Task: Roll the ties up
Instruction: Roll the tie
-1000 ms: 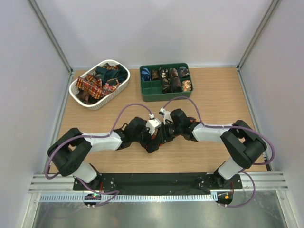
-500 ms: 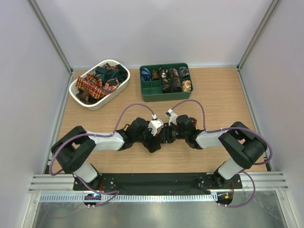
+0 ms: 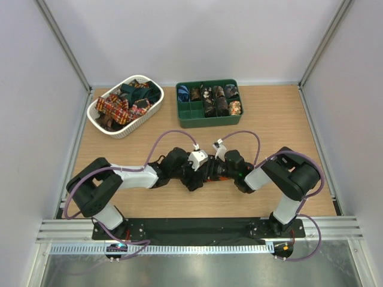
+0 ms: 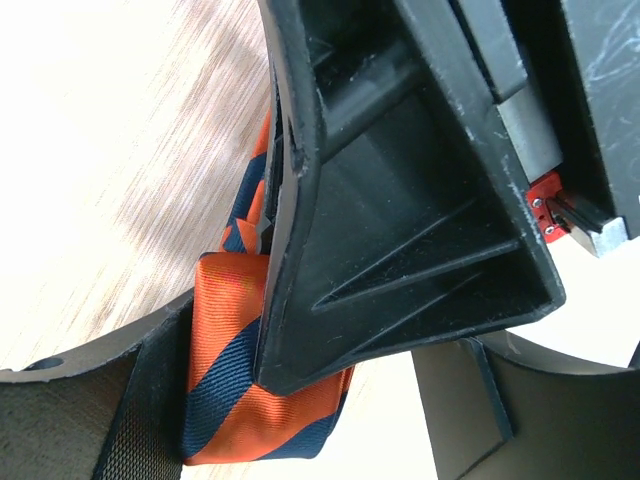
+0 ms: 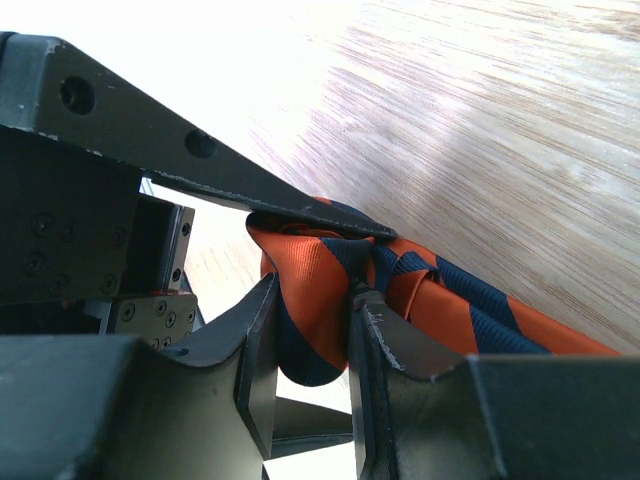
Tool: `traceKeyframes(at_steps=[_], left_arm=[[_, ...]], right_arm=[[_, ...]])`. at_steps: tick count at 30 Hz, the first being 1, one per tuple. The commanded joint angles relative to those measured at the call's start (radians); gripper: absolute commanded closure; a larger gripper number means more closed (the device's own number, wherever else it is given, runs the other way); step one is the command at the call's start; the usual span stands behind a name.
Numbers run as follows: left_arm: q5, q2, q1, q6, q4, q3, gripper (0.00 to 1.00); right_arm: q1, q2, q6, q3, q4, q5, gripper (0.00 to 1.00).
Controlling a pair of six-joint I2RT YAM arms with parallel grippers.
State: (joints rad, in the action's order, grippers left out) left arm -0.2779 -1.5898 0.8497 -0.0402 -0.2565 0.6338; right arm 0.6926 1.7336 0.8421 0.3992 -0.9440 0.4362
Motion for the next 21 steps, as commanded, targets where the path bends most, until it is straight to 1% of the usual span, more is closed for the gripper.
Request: traceKeyframes(at_steps=[1, 2, 3, 5, 6, 8, 10, 11, 12, 15, 21], left_arm=[[0.049, -0.039, 0.009, -0.035, 0.098, 0.024, 0.23], [0.066, -0.032, 0.009, -0.021, 0.109, 0.029, 0.23], [0.072, -0.024, 0.006, -0.015, 0.124, 0.033, 0.23], [0.078, -0.004, 0.008, 0.016, 0.138, 0.040, 0.23], [0.078, -0.001, 0.006, 0.022, 0.149, 0.043, 0.23], [0.060, -0.013, 0.006, 0.029, 0.167, 0.064, 0.23], [0.049, -0.028, 0.006, 0.022, 0.180, 0.075, 0.25], [0.046, -0.042, 0.008, 0.017, 0.178, 0.076, 0.26], [0.042, -0.044, 0.008, 0.010, 0.174, 0.076, 0.26], [0.046, -0.035, 0.006, 0.000, 0.172, 0.067, 0.26], [0.066, -0.009, 0.008, -0.012, 0.221, 0.079, 0.25]], right_arm=[[0.038, 0.020, -0.001, 0.006, -0.013, -0.005, 0.84], [0.036, 0.012, -0.011, 0.012, 0.014, -0.011, 0.85], [0.038, -0.006, -0.021, 0.024, 0.101, -0.013, 0.85], [0.036, -0.022, -0.052, 0.049, 0.157, 0.007, 0.85], [0.030, -0.028, -0.064, 0.061, 0.212, 0.056, 0.85], [0.009, -0.032, -0.109, 0.099, 0.276, 0.107, 0.84], [-0.013, -0.034, -0.161, 0.134, 0.397, 0.177, 0.85], [-0.030, -0.035, -0.214, 0.171, 0.446, 0.194, 0.84], [-0.037, -0.035, -0.247, 0.191, 0.541, 0.205, 0.84], [-0.077, -0.020, -0.308, 0.262, 0.647, 0.265, 0.84], [-0.116, 0.012, -0.379, 0.339, 0.763, 0.345, 0.84]])
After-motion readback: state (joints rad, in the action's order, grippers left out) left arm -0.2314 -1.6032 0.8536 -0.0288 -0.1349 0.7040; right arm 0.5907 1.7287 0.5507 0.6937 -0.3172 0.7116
